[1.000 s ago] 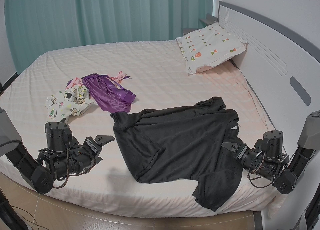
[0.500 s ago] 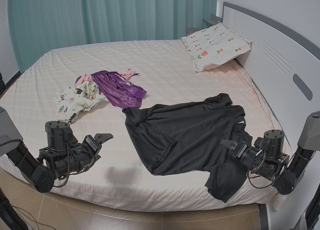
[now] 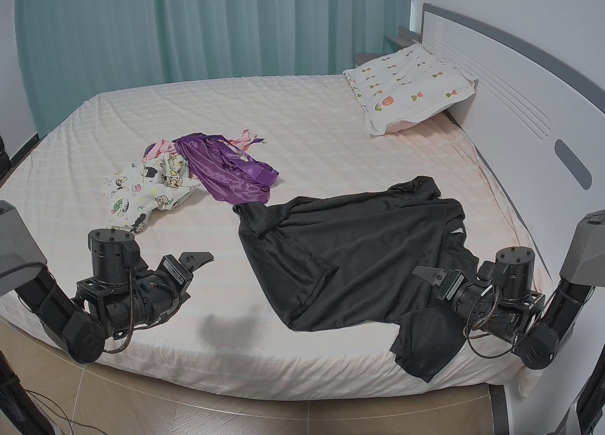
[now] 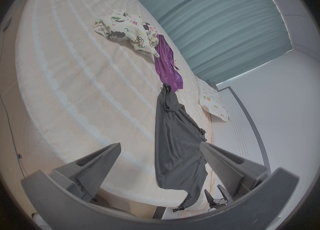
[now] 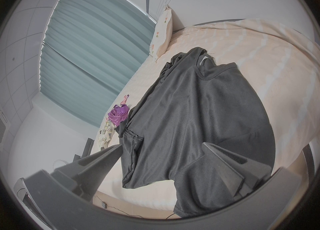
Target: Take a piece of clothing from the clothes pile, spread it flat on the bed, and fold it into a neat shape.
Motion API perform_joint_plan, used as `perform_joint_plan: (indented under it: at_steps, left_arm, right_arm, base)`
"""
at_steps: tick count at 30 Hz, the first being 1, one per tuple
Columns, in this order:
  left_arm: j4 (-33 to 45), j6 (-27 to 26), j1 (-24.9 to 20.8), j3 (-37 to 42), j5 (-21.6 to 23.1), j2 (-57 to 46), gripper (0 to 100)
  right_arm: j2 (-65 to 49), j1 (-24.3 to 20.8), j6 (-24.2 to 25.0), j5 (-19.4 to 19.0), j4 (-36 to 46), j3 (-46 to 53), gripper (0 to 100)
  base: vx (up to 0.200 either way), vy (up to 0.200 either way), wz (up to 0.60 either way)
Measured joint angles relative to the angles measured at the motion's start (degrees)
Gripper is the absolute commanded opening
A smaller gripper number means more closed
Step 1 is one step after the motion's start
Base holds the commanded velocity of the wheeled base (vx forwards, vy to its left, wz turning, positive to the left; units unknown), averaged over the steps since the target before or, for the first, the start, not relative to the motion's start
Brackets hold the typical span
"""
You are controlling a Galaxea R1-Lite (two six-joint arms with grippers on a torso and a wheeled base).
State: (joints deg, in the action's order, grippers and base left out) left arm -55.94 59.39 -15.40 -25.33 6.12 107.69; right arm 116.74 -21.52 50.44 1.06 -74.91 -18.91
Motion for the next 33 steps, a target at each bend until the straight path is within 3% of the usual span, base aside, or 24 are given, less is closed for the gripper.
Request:
perform_joint_plan:
  at_steps: [12,23,33]
  left_arm:
    - [0.00,-0.94,1.23,-0.40,0.11,0.00,100]
    - [0.00,-1.29,1.51,-0.41,0.22,-0.11,100]
    - [-0.02,-1.32,1.67,-0.49,0.22,0.02,100]
  right_arm:
    - [0.77,-0.06,-0.04,-0.63,-1.73,-1.38,100]
    - [9.09,-2.44,-0.68,-1.55,-2.39,-11.08,100]
    - [15.92,-3.93,-2.28,-1.44,5.96,-23.39,100]
  base:
    - [0.000,0.200,0.00]
    - [0.000,0.000,0.00]
    - [0.000,0.000,0.00]
